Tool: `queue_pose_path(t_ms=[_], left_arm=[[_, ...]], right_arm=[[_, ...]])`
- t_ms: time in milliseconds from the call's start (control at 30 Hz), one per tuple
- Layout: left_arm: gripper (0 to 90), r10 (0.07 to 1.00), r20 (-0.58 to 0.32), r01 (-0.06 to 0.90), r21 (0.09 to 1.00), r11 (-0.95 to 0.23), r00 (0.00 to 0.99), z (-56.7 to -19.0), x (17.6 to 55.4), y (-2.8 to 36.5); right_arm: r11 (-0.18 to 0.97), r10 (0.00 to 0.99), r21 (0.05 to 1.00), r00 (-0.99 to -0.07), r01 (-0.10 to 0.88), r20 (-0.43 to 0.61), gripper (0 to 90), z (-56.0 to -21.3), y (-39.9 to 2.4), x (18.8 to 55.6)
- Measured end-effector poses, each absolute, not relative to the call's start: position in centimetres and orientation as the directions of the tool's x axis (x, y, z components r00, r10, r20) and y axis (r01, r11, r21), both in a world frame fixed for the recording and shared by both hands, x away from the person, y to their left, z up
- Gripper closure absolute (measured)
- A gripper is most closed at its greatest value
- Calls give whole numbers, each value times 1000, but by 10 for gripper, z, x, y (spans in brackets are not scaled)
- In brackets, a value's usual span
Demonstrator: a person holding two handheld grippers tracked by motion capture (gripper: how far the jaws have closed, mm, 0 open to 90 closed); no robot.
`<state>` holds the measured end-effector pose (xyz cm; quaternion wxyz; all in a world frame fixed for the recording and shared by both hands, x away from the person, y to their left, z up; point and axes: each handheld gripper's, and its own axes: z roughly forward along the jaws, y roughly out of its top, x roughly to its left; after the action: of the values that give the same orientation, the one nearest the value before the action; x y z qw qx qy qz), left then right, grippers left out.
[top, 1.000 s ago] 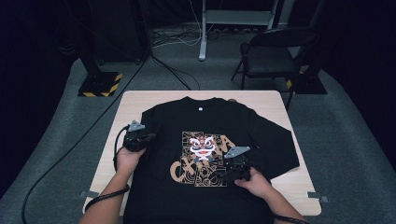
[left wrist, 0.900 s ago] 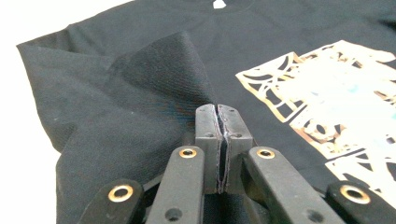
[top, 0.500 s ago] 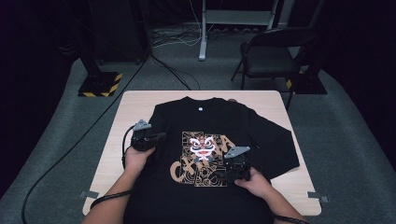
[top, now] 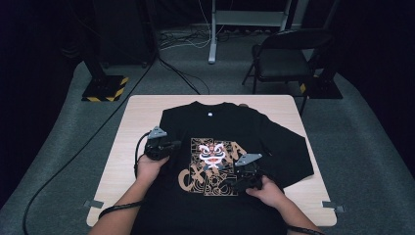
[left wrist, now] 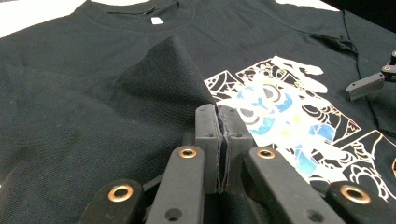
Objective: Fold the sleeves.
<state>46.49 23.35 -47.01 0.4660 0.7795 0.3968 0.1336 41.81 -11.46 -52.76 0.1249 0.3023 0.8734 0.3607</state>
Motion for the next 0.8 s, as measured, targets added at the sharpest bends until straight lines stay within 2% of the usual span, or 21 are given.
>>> queue_pose_path(t_ms=[200,367,633,700,800], left_arm=[[871,746,-158,500,827,-258,646,-472,467,230],[867,755,-99,511,791,-335,648,-484,472,223],[863,749,-86,512,780,-360,657,-488,474,216],[845,746,-88,516,775,-364,660,-490,475,215],[741,737,-85,522,760,-387,671,-496,476,213]], right_arm=[[557,618,706,-786,438,0,0,-528,-115,418],[557,618,706,-786,438,0,0,-528,-115,418],[557,618,706,-786,438,0,0,-528,-115,418],[557,618,706,-786,438,0,0,-528,-115,418],[557,618,706,-786,438,0,0,-528,-115,418]])
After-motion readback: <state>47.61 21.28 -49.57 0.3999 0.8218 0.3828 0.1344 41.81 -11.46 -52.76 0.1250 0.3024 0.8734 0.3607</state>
